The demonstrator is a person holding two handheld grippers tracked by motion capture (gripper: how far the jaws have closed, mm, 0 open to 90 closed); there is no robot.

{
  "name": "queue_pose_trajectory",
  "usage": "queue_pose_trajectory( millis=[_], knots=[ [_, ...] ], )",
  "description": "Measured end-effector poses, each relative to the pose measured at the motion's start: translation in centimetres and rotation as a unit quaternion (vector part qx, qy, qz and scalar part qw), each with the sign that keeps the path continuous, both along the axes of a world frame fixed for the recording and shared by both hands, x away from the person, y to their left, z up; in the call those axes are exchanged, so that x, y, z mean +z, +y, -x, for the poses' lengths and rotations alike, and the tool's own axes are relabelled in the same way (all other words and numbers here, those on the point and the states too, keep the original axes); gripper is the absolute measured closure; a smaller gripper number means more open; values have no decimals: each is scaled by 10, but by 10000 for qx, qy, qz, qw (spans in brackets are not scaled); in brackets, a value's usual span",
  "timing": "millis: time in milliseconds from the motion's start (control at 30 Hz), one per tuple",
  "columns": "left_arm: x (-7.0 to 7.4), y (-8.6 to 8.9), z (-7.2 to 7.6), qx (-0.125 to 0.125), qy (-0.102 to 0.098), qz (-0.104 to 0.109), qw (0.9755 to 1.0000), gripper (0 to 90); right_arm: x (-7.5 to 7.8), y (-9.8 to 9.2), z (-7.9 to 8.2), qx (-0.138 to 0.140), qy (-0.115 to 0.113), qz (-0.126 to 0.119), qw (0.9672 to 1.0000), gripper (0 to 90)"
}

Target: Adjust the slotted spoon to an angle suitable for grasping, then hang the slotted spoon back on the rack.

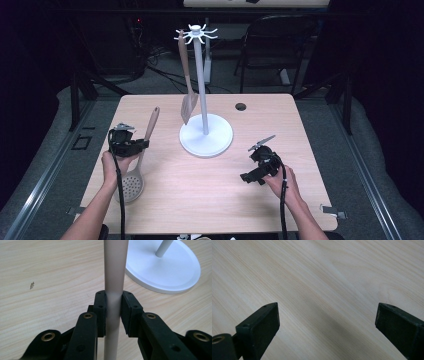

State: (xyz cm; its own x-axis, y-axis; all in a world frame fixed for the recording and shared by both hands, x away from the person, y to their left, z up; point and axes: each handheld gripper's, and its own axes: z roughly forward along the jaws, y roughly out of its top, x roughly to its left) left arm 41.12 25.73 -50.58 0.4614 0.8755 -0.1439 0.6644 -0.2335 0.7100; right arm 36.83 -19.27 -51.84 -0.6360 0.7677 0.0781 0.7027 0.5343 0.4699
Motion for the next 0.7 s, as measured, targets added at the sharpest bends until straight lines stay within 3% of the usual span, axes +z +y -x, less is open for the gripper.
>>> queue_pose_trajectory(
  millis=[533, 700],
  knots=[
    [9, -3, 7, -55, -382, 140, 9992, 753, -1, 2, 0, 19, -1, 44, 10000, 52],
    [18, -3, 12, -74, -746, 345, 9966, 754, -2, 2, -1, 31, 24, 56, 10000, 52]
  ],
)
